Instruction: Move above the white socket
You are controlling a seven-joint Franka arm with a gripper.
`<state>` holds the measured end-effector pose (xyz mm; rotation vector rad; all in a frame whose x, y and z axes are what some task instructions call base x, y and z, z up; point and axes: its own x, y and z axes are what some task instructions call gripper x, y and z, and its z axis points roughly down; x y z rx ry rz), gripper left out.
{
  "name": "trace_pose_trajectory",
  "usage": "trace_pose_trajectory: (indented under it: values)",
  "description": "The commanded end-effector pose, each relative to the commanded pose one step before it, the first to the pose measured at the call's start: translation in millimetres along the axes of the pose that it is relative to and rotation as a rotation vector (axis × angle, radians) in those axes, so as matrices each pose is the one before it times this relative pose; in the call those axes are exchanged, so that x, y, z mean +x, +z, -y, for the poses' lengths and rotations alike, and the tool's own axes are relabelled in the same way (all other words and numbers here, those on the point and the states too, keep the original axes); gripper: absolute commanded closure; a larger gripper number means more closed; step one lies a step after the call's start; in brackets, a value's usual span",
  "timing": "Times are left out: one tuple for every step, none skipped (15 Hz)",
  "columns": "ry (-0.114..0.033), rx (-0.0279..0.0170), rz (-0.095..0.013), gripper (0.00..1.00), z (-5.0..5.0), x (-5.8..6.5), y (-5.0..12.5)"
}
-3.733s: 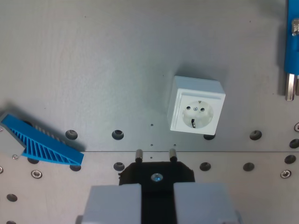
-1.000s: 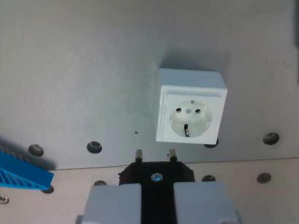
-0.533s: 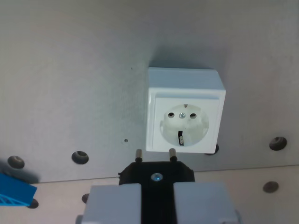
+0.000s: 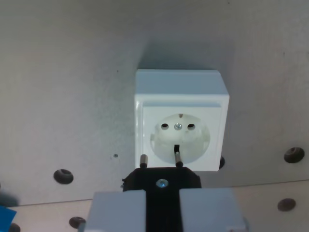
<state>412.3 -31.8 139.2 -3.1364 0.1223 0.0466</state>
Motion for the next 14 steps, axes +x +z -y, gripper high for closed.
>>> trace_pose_trajectory:
  values:
    - [0.0347, 0.02953, -0.0981, 1.00, -6.07, -5.00, 12.36]
    - [0.0014, 0.00179, -0.0011, 1.00, -1.10, -1.27, 2.48]
    - [0.0014, 0.00184, 0.0015, 1.00, -1.07, -1.24, 2.36]
    - [0.0008, 0.00187, -0.0026, 1.00, -1.03, -1.21, 2.23]
    - [0.0004, 0.00153, -0.0010, 1.00, -0.98, -1.18, 2.13]
    - [0.0006, 0.00144, -0.0009, 1.00, -0.93, -1.14, 2.00]
    - [0.0006, 0.00142, 0.0000, 1.00, -0.87, -1.03, 1.82]
    - [-0.0002, 0.00129, 0.0013, 1.00, -0.81, -0.91, 1.64]
    - [-0.0006, 0.00139, -0.0012, 1.00, -0.73, -0.82, 1.44]
    - [-0.0004, 0.00123, -0.0006, 1.00, -0.66, -0.73, 1.23]
    - [-0.0004, 0.00098, 0.0008, 1.00, -0.60, -0.65, 1.06]
    - [-0.0014, 0.00100, 0.0000, 1.00, -0.52, -0.58, 0.91]
    - [-0.0013, 0.00093, -0.0006, 1.00, -0.44, -0.54, 0.76]
    - [-0.0016, 0.00088, -0.0018, 1.00, -0.37, -0.52, 0.60]
